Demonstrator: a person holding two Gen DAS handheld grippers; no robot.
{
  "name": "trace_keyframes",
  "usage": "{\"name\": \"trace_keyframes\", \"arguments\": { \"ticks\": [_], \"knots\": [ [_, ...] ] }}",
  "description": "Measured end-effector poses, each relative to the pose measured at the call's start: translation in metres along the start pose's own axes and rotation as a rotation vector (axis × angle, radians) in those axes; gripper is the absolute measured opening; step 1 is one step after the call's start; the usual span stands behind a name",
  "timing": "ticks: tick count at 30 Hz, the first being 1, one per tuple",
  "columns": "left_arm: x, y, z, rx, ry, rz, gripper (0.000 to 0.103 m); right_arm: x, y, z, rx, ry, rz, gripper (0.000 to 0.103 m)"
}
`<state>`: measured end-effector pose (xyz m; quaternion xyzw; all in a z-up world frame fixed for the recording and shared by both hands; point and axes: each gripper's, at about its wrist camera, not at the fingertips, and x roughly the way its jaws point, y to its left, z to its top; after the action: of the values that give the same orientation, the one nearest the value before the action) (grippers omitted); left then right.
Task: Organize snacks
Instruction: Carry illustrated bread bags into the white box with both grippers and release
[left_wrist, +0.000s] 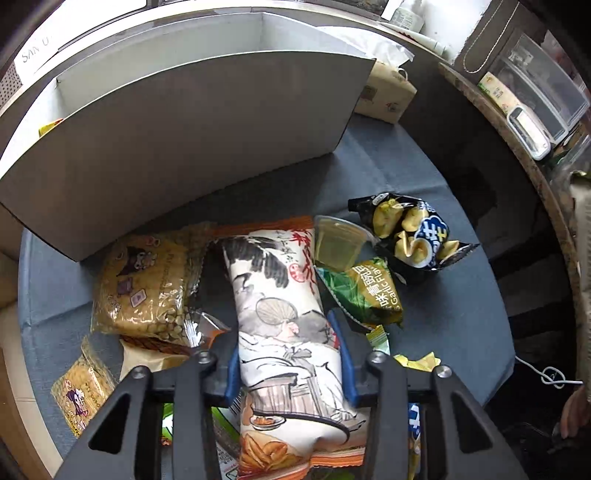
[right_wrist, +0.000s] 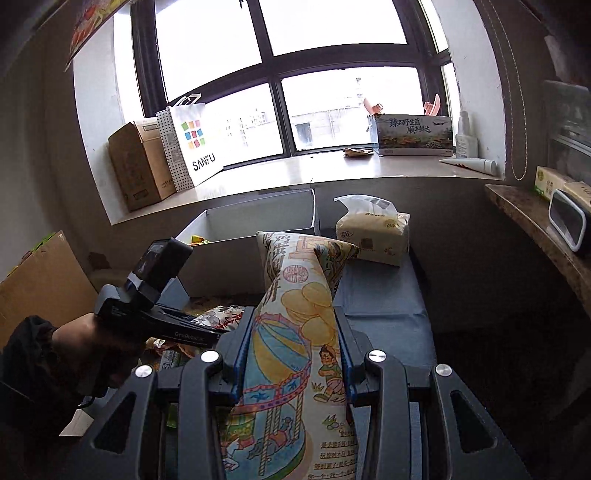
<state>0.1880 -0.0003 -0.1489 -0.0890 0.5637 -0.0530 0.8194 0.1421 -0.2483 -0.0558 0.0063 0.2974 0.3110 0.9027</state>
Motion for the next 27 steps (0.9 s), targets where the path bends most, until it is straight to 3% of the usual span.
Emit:
{"name": "trace_keyframes", "arguments": {
  "ticks": [10,14,16,19,23,27],
  "knots": [
    [-0.107,0.015,-0.045,0.046,-0.36,-0.014,0.04,0.007,0.012,-0.002,0.002,-0.01,0.035,0.042],
    [-0.139,0.027,-0.045,0.045,-0.47,-0.017,0.04,0.017,0.016,0.005,0.014,-0.009,0.048,0.042],
    [-0.147,0.029,-0.036,0.07,-0.507,-0.022,0.04,0.023,0.016,0.011,0.023,-0.021,0.071,0.042],
    [-0.157,0.035,-0.017,0.086,-0.556,0.054,0.04,0.036,0.014,0.026,0.036,-0.021,0.089,0.042],
    [-0.169,0.048,0.023,0.049,-0.603,0.04,0.04,0.057,0.007,0.059,0.078,-0.034,0.118,0.042],
    [-0.168,0.058,0.068,0.023,-0.575,0.073,0.04,0.09,0.003,0.104,0.077,-0.052,0.114,0.042]
  ]
}}
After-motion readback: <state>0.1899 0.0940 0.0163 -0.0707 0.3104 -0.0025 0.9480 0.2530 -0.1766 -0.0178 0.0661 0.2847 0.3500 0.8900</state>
